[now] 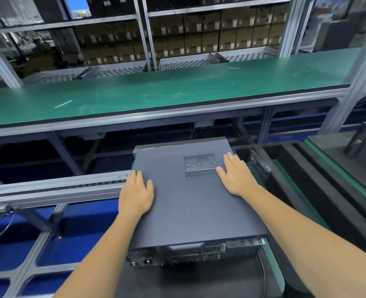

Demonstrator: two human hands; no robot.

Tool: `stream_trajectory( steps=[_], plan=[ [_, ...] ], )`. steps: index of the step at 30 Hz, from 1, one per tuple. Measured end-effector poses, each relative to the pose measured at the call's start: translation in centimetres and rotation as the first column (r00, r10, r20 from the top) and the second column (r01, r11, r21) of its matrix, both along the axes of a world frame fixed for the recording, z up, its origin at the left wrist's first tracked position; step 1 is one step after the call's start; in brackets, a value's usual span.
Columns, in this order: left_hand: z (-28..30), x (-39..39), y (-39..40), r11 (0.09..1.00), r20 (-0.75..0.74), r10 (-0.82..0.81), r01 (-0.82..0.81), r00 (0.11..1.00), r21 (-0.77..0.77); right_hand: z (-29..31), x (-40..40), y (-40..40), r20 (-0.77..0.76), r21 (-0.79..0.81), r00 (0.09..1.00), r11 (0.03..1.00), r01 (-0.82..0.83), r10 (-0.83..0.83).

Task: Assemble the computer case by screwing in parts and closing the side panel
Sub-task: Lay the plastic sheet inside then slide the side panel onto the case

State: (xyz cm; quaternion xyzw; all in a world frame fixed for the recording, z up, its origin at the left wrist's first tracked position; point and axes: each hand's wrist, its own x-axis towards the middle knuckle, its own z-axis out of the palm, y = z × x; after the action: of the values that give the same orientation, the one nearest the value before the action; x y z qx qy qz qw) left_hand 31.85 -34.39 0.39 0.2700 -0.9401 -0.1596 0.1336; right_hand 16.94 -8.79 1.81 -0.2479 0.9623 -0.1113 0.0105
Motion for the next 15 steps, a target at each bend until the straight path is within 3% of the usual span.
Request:
stream_trajectory(
  steps=[4, 9, 15],
  plan=[
    [-0.06, 0.2, 0.29, 0.995, 0.027, 0.033, -0.031, 0.999, -0.097, -0.43, -0.16, -0.14, -0.012, 0.017, 1.0, 1.0, -0.005, 0.005],
    [0.25, -0.3, 0.01, 0.998, -0.002, 0.066, -0.066, 0.998, -0.024, -0.54, -0.69, -0.27, 0.006, 0.032, 1.0, 0.999, -0.016, 0.015],
    [0.37, -0.44, 0.55, 0.995, -0.038, 0.06, -0.062, 0.997, -0.075, -0.58, -0.81, -0.14, 0.035, 0.043, 0.999, 0.999, -0.01, 0.008]
  ],
)
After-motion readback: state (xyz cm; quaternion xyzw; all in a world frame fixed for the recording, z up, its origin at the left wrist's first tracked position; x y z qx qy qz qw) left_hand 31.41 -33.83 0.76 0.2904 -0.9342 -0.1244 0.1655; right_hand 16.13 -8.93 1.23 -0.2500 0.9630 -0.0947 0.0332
